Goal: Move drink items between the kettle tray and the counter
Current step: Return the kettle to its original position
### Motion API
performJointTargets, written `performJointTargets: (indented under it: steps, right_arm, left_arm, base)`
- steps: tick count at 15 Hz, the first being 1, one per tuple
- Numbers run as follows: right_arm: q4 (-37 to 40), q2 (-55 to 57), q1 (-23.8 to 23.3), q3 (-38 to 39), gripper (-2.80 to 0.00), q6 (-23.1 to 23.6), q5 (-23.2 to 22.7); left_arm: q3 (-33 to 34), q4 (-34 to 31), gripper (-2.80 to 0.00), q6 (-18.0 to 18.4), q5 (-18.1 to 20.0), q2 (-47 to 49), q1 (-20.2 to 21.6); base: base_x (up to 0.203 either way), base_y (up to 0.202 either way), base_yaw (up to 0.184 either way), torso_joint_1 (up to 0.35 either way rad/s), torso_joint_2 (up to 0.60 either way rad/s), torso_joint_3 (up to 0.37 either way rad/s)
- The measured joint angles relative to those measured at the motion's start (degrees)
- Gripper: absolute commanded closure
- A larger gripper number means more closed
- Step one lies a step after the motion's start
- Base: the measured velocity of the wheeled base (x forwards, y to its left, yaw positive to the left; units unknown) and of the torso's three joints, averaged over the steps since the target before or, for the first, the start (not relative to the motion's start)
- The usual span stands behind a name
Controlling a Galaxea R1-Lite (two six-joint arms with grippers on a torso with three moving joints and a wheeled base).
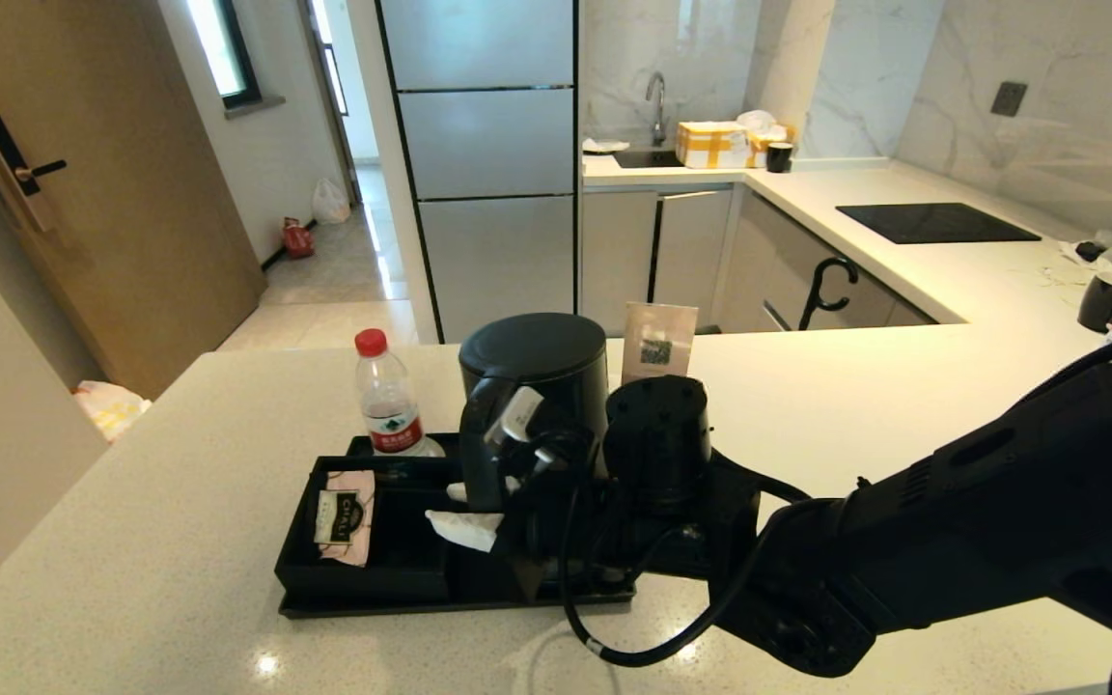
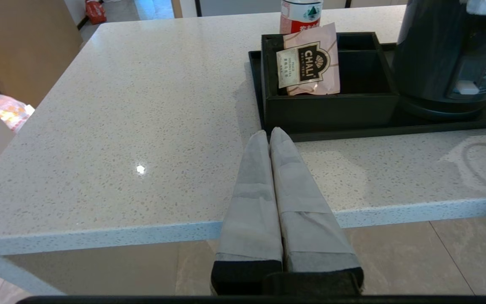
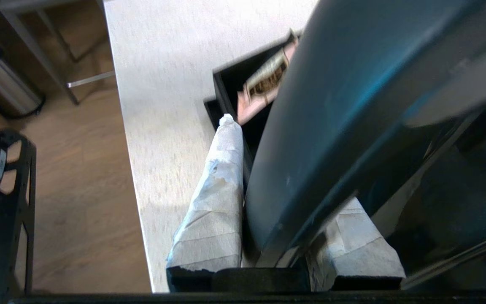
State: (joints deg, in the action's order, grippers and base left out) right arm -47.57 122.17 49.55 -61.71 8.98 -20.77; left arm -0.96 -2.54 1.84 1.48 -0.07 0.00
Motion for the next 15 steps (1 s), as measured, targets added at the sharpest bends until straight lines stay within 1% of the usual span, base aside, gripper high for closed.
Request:
performJointTargets:
  steps: [4,8,11,15]
  right_arm:
    - [2.1,-0.7,-0.4,0.3,0.00,-0.1,0.0]
    - [2.3,-0.6,-0.4,0.8,0.00,-0.4,-0.4]
    - [3.0,-1.0,-0.2,2.2,0.00,-0.4,-2.8]
    - [3.5,-1.1,-0.2,3.0,0.00,-0.3,-3.7]
  left_arm:
    - [0.0,0.0,0.00,0.1,0.0,0.0,0.0]
    - [0.0,0.0,0.00,0.1,0.0,0.0,0.0]
    - [0.0,0.0,0.00,0.1,0.0,0.0,0.0]
    - [0.0,0.0,0.00,0.1,0.0,0.0,0.0]
  base:
    - [0.000,0.000,0.000,0.000,0.00,0.000]
    - [0.000,0.000,0.000,0.000,0.00,0.000]
    - [0.000,0.000,0.000,0.000,0.00,0.000]
    - [0.000,0.000,0.000,0.000,0.00,0.000]
